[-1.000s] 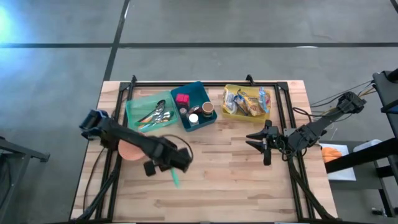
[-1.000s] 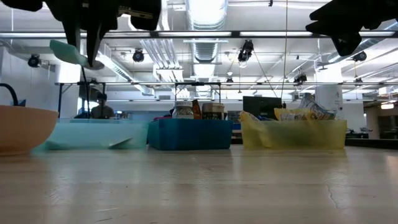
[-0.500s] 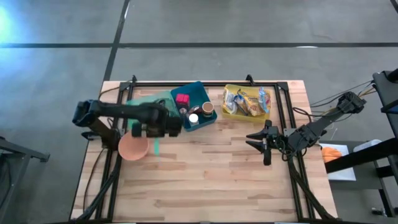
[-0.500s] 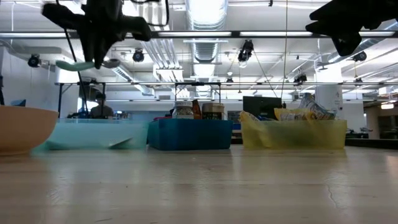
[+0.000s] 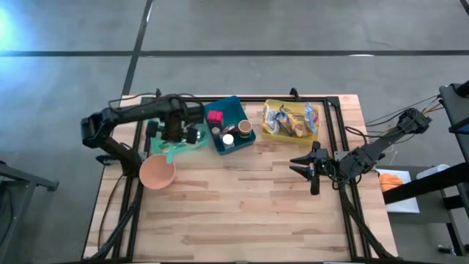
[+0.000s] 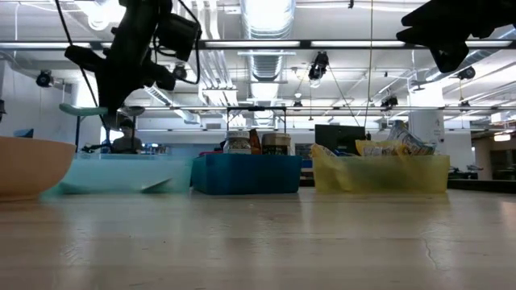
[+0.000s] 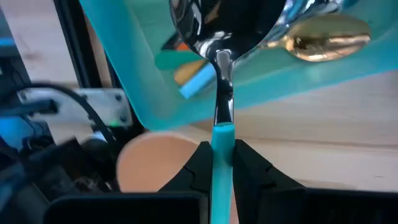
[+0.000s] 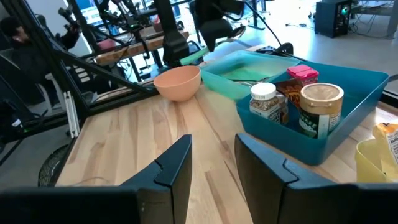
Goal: Pick & Place Food Item
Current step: Put the green spoon into the green bin
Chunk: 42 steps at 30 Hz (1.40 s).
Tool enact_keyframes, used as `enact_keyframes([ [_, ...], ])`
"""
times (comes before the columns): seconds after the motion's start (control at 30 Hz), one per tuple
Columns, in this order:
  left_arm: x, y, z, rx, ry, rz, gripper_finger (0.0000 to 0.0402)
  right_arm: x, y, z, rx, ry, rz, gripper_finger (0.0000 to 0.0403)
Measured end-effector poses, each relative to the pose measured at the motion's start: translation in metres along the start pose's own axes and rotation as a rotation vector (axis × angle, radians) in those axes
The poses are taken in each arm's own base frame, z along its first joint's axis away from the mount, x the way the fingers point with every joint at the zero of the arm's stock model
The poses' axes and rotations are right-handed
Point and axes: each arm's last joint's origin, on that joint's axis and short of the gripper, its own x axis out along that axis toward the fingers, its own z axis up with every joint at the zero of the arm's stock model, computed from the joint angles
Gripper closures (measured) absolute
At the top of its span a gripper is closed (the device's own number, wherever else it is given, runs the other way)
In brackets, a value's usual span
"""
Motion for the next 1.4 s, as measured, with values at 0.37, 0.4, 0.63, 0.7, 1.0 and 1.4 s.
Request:
enact_keyframes([
  [0.37, 0.001, 0.017, 0.014, 0.211, -0.065, -0.004, 0.0375, 0.0, 0.0, 0.0, 0.0, 0.0, 0.0, 0.0284],
  [0.4, 0.002, 0.017, 0.014, 0.222, -0.075, 0.009, 0.0375, 0.0, 0.0, 0.0, 0.0, 0.0, 0.0, 0.0284],
  [0.63, 0.006, 0.021, 0.014, 0.294, -0.092, 0.078, 0.0375, 0.0, 0.0, 0.0, 0.0, 0.0, 0.0, 0.0284],
  [0.7, 0.006, 0.022, 0.013, 0.338, -0.091, 0.078, 0.0375, 0.0, 0.0, 0.0, 0.0, 0.0, 0.0, 0.0284],
  [1.0, 0.007, 0.022, 0.012, 0.451, -0.076, 0.08, 0.0375, 0.0, 0.0, 0.0, 0.0, 0.0, 0.0, 0.0284],
  [1.4, 0.007, 0.017, 0.007, 0.63, -0.045, 0.042, 0.0375, 0.0, 0.0, 0.0, 0.0, 0.0, 0.0, 0.0284],
])
